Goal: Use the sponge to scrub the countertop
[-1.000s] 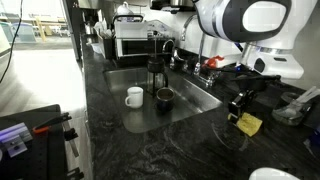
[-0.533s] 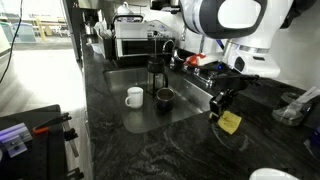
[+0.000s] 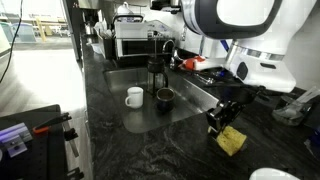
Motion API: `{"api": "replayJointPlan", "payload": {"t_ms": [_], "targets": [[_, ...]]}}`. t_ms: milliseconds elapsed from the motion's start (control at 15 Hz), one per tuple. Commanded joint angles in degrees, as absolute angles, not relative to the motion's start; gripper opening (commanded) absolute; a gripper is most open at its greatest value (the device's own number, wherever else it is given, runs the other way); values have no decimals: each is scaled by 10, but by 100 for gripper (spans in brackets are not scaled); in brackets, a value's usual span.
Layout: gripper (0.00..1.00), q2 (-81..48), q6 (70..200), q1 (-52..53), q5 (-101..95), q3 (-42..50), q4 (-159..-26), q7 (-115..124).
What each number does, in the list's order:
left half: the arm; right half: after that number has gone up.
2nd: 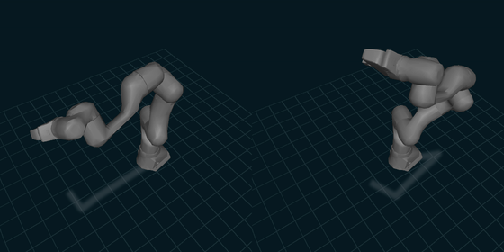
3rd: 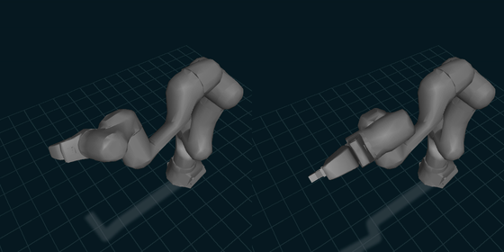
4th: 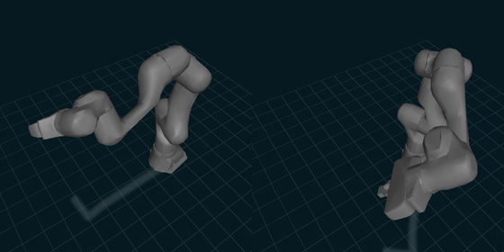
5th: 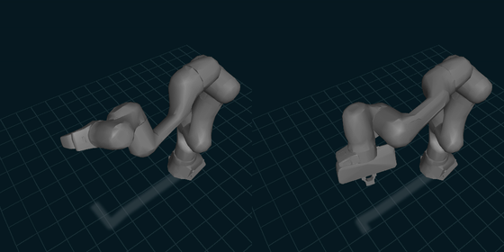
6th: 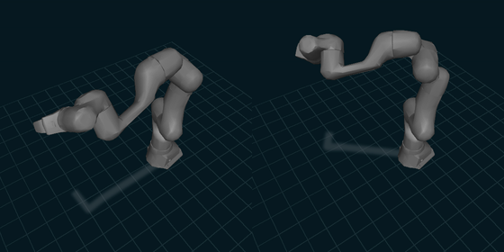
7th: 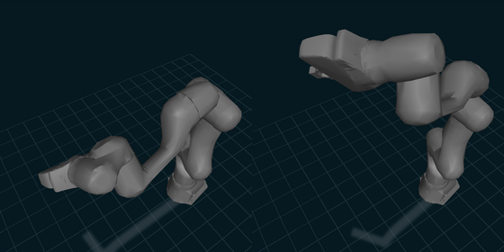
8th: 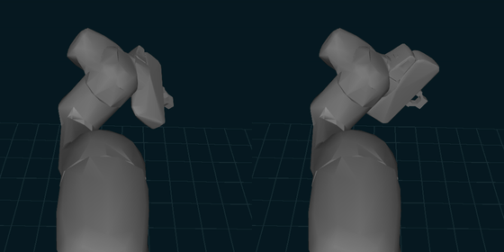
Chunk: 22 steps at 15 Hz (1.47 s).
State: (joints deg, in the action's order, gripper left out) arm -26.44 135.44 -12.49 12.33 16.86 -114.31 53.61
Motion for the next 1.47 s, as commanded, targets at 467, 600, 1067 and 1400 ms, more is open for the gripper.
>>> {"api": "replayJointPlan", "payload": {"t_ms": [467,600,1067,1400], "targets": [[3,-360,1342,-156,160,165,-1050,555],[3,-379,1343,-153,157,163,-1021,561],[3,-400,1332,-148,153,142,-976,538],[3,-354,1349,-131,147,121,-1037,467]]}}
